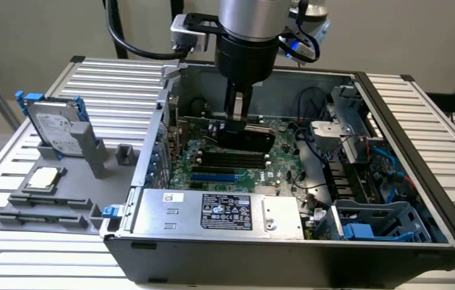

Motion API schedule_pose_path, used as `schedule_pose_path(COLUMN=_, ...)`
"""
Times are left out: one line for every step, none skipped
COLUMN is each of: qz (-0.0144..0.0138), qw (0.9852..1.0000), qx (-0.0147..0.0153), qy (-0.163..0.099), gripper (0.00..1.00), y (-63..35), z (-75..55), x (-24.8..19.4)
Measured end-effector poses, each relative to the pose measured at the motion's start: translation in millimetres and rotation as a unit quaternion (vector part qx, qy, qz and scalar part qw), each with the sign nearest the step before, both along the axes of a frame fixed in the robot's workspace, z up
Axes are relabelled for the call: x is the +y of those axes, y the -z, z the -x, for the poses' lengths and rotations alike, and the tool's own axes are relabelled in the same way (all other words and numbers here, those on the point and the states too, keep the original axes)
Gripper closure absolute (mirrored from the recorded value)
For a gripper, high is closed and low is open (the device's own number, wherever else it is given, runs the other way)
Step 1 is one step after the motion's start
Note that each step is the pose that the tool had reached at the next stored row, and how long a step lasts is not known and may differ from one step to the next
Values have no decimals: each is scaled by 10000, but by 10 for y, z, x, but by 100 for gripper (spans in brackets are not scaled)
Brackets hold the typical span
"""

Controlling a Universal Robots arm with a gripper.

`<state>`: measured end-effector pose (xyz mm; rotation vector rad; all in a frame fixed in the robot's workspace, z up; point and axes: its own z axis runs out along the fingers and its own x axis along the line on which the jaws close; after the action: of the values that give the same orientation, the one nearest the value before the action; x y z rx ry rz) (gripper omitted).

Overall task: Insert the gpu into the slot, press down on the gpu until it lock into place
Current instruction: 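Insert the gpu into the slot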

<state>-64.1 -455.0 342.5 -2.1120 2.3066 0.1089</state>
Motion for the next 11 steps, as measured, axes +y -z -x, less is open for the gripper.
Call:
schedule_pose_path(qz=-3, qw=10000, qx=-2, qy=-18, gripper=74, y=18, z=13, x=-3)
schedule_pose_path(qz=-3, qw=10000, qx=-4, qy=-38, gripper=74, y=36, z=26, x=-6)
schedule_pose_path(qz=-5, qw=10000, qx=-6, qy=-57, gripper=74, y=55, z=40, x=-8)
schedule_pose_path(qz=-6, qw=10000, qx=-8, qy=-75, gripper=74, y=73, z=53, x=-11)
schedule_pose_path(qz=-8, qw=10000, qx=-8, qy=-93, gripper=74, y=91, z=67, x=-14)
schedule_pose_path(qz=-11, qw=9999, qx=-9, qy=-111, gripper=74, y=109, z=79, x=-18)
schedule_pose_path(qz=-14, qw=9999, qx=-10, qy=-129, gripper=74, y=127, z=90, x=-21)
schedule_pose_path(qz=-17, qw=9999, qx=-11, qy=-147, gripper=74, y=146, z=97, x=-25)
schedule_pose_path(qz=-21, qw=9999, qx=-11, qy=-161, gripper=74, y=164, z=102, x=-30)
schedule_pose_path(qz=-26, qw=9998, qx=-12, qy=-172, gripper=74, y=182, z=105, x=-35)
schedule_pose_path(qz=-31, qw=9998, qx=-13, qy=-182, gripper=74, y=199, z=107, x=-38)
